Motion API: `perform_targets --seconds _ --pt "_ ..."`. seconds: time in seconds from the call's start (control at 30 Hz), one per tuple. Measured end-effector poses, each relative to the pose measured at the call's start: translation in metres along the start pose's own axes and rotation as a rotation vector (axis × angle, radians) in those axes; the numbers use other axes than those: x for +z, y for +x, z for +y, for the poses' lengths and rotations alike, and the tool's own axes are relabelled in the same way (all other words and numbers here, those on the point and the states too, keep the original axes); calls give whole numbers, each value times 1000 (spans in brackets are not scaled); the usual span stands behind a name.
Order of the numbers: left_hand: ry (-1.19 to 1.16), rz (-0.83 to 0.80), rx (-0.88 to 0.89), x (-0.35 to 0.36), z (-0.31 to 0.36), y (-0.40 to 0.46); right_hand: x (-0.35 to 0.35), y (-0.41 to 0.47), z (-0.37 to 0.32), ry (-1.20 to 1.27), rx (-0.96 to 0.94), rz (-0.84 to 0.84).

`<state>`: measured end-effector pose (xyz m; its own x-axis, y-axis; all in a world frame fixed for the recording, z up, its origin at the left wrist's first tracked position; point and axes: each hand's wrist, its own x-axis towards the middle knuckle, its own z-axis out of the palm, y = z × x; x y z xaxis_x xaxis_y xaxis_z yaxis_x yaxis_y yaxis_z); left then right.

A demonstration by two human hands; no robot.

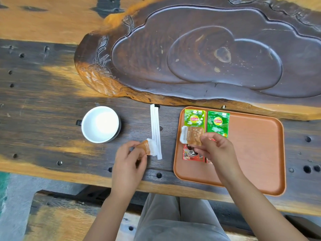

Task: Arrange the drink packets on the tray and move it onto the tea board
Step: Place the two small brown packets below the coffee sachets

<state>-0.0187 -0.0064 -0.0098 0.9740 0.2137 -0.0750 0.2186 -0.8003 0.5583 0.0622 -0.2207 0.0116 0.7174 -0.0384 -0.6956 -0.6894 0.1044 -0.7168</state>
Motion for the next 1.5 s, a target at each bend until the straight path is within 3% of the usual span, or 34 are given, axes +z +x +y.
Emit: perform_targets --seconds 0.17,0.37,0.63,0.77,1.2,1.5 --pt "-48 -148 173 25 34 -13 -43 -19 11 -107 -49 62" --pt "43 -273 367 51 53 -21 -91 -32 19 -478 -301 150" --pt "110 -315 425 64 54 -27 -107 -17 20 -1257 -744 -126" --pt "117 -323 430 60 54 -34 -91 -8 29 -1442 -862 -249" --pt "155 -403 433 63 53 -51 -72 -11 63 -1405 -961 -297" --pt "155 -406 429 62 53 -52 -78 -39 78 -1324 -1068 -70"
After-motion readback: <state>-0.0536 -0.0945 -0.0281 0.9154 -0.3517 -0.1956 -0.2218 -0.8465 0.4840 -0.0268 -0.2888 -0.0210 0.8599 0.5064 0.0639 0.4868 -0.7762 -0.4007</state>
